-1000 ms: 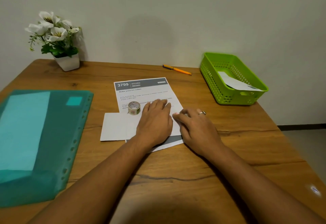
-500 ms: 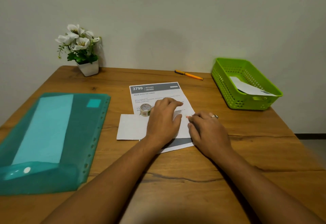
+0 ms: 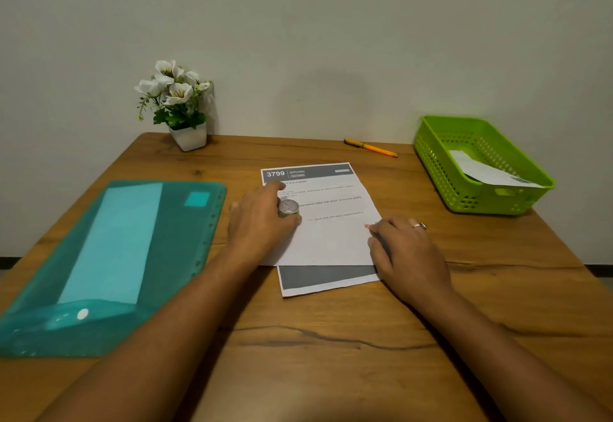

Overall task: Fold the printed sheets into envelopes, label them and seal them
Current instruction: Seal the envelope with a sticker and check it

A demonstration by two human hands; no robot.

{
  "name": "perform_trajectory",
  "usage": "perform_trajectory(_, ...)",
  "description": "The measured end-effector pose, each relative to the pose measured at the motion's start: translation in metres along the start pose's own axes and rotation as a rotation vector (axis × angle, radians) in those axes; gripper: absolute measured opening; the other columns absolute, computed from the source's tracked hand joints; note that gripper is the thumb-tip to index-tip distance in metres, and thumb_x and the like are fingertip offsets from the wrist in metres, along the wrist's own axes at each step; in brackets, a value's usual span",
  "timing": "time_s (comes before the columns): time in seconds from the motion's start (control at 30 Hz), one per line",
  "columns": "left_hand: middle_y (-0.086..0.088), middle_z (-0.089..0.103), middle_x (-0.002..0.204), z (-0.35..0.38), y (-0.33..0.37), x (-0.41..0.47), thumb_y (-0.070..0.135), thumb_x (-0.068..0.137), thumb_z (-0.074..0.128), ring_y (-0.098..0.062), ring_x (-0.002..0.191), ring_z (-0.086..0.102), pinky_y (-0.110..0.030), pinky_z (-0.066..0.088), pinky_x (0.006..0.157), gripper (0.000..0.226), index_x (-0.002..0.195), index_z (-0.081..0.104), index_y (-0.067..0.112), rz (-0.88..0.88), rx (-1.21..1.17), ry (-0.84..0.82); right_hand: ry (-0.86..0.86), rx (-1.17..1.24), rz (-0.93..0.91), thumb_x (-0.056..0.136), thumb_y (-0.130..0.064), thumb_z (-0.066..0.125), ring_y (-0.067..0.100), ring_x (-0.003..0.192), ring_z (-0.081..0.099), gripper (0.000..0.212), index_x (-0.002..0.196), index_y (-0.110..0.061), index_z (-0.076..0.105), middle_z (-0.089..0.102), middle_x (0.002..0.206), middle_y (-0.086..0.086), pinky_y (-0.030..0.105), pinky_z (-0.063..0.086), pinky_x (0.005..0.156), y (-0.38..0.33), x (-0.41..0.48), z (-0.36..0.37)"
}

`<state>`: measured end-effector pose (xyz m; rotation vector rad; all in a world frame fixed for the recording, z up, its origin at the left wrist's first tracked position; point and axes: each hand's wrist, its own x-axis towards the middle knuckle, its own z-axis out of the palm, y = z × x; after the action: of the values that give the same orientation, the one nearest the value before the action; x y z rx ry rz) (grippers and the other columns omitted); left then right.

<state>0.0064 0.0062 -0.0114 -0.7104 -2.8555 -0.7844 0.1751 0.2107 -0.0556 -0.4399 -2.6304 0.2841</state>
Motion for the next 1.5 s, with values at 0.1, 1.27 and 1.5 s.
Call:
perform_trajectory(0.1,0.007,0.069,0.124,0.004,0.003,0.015,0.046,0.086,0.077,-0.018,0.110,0.064,-0.049,0.051,0.099,0.062,0.141,0.054,0.028,-0.013,-0.095,0.003,0.005,0.008,-0.008,0.099,-0.028,0.061,0.018,0.103,0.058,0.022,0.118,-0.022,0.073,0.069,0.114,-0.006,0.028,0.047,0.071,0.000,0.000,0.000)
perform_trajectory(1.27,0.005,0.008,0.173,0.056,0.045,-0.030,0.046,0.110,0.017,-0.018,0.159,0.001,-0.047,0.002,0.128,0.058,0.165,0.013,0.026,0.536,0.242,-0.361,-0.163,-0.103,-0.018,0.101,-0.043,0.034,0.022,0.104,0.050,0.046,0.139,-0.033,0.057,0.058,0.121,-0.003,0.036,0.049,0.075,-0.007,0.005,-0.005)
perform_trajectory(1.5,0.004,0.006,0.173,0.055,0.048,-0.032,0.048,0.110,0.014,-0.018,0.159,0.000,-0.048,0.002,0.129,0.061,0.165,0.010,0.023,0.532,0.292,-0.370,-0.171,-0.263,0.086,0.101,-0.058,0.033,0.024,0.109,0.056,0.060,0.140,-0.022,0.062,0.064,0.128,0.003,0.040,0.046,0.086,-0.009,0.001,-0.006)
